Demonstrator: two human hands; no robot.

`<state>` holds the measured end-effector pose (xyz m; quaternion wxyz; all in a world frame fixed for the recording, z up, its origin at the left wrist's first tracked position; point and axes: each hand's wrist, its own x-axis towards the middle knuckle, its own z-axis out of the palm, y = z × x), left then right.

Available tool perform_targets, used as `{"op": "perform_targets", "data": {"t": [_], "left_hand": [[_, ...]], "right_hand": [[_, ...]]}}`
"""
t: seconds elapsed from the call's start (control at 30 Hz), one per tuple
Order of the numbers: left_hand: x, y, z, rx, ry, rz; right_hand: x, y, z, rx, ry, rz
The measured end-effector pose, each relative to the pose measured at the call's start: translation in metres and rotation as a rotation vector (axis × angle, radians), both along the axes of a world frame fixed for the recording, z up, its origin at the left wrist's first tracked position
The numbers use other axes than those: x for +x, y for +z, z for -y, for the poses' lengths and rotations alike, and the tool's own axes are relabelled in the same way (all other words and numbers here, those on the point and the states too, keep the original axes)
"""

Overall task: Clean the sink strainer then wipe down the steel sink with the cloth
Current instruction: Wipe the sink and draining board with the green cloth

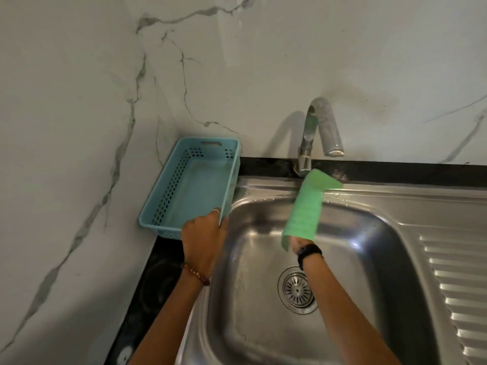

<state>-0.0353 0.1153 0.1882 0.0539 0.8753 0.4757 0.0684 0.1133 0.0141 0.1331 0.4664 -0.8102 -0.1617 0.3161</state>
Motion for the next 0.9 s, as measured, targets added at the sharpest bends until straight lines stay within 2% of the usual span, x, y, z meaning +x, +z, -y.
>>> {"op": "perform_targets", "data": {"t": [0.03, 0.07, 0.1, 0.2, 0.27, 0.4, 0.5, 0.53, 0.67, 0.73, 0.9], "left_hand": [[-0.001, 0.001, 0.0, 0.0, -0.019, 0.051], [-0.002, 0.003, 0.0, 0.009, -0.023, 0.091], [-0.003, 0.003, -0.002, 0.032, -0.028, 0.144], [0.001, 0.007, -0.006, 0.004, -0.002, 0.209], [0.005, 0.009, -0.01, 0.0, 0.003, 0.236], [0.01, 0.009, -0.014, -0.004, -0.002, 0.285], [0.013, 0.009, -0.015, 0.011, -0.015, 0.282], [0.013, 0.009, -0.015, 0.025, -0.021, 0.265], [0.016, 0.008, -0.014, 0.054, -0.026, 0.189], [0.015, 0.005, -0.014, 0.07, -0.027, 0.166], [0.014, -0.002, -0.013, 0.07, -0.033, 0.164]], "right_hand": [[0.002, -0.002, -0.021, -0.027, -0.038, 0.017], [0.002, -0.004, -0.043, 0.0, -0.088, 0.128], [0.002, -0.009, -0.063, -0.005, -0.066, 0.219], [-0.001, -0.037, -0.098, -0.218, 0.044, 0.54], [-0.008, -0.051, -0.108, -0.272, 0.138, 0.642], [-0.038, -0.045, -0.129, -0.082, 0.407, 0.817], [-0.057, -0.044, -0.128, 0.181, 0.347, 0.782], [-0.062, -0.045, -0.122, 0.196, 0.394, 0.749], [-0.083, -0.059, -0.097, 0.078, 0.64, 0.744], [-0.084, -0.061, -0.091, 0.067, 0.689, 0.75], [-0.058, -0.052, -0.098, -0.052, 0.738, 0.975]]}}
